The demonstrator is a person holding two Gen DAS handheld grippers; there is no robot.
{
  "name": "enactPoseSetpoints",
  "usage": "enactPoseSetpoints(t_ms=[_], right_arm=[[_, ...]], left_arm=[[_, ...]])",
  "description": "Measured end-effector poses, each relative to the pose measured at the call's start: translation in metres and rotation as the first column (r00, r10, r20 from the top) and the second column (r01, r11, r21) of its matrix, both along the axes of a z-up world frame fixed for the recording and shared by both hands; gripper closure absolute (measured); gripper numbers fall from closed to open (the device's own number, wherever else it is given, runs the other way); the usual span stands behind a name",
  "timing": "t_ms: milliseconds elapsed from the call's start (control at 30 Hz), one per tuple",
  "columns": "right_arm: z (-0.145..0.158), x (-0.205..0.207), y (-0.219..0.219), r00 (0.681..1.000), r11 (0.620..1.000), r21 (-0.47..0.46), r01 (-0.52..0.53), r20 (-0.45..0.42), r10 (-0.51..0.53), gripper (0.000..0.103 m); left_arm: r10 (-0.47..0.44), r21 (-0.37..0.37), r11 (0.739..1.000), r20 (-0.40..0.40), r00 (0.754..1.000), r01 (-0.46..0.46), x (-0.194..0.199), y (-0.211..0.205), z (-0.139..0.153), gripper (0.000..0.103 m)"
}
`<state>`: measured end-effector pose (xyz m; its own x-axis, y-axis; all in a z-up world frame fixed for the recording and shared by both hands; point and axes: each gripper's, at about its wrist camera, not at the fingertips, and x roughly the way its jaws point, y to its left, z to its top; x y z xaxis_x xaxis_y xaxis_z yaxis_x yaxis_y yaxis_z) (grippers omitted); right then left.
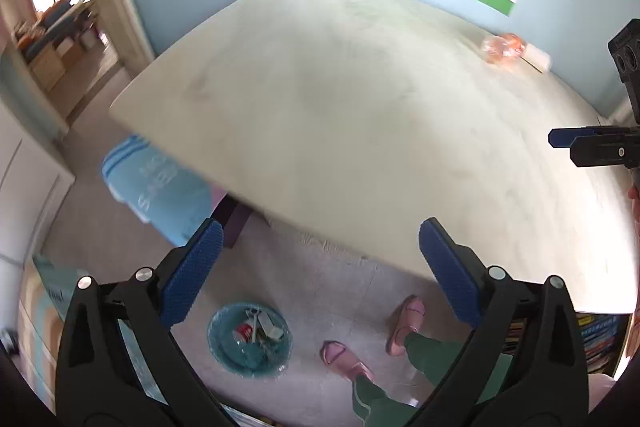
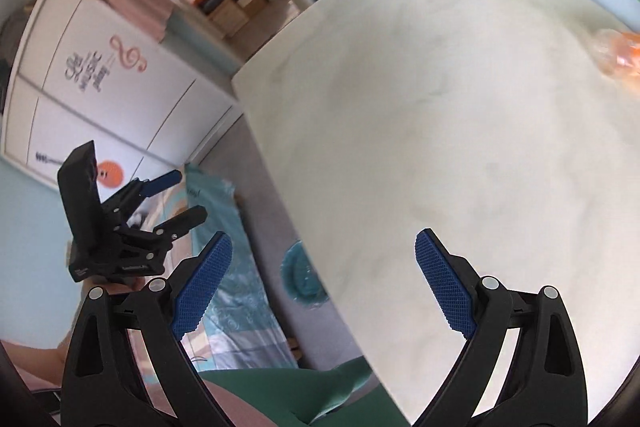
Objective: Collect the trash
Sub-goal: 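Move both open tools back over the table toward the bottle and cup, then grasp the orange-labelled bottle with the left tool while the right tool grasps the white paper cup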
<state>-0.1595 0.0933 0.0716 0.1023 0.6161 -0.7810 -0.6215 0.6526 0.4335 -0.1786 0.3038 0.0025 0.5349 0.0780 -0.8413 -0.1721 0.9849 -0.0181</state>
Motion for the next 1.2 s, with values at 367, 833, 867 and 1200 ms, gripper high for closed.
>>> enactPoseSetpoints(t_ms=[367,833,867,1200], right_arm=[[0.028,0.048,-0.106,0.97,0.98,-0.036,0.195,0.153,-0.188,0.011],[0.014,0.134,-0.242,0.822,0.855,-0.342,0.391,0.547,-0.157,0.011],[0.011,0.14,-0.244,0.807,0.836,-0.374,0.401,0.575,-0.13,0.011],[-0.017,0.204,-0.241,0.721,0.706,-0.585,0.399,0.676,0.152,0.011]], left_arm=[[-0.205,0.063,0.977,0.016,0.979,0.204,0.091,-0.104,0.026,0.007],[-0.393,0.093,0.915,-0.019,0.919,0.393,0.224,-0.223,0.013,0.007],[-0.406,0.091,0.909,-0.024,0.913,0.407,0.234,-0.229,0.009,0.007],[-0.566,0.147,0.809,-0.072,0.821,0.57,0.323,-0.287,-0.021,0.007]])
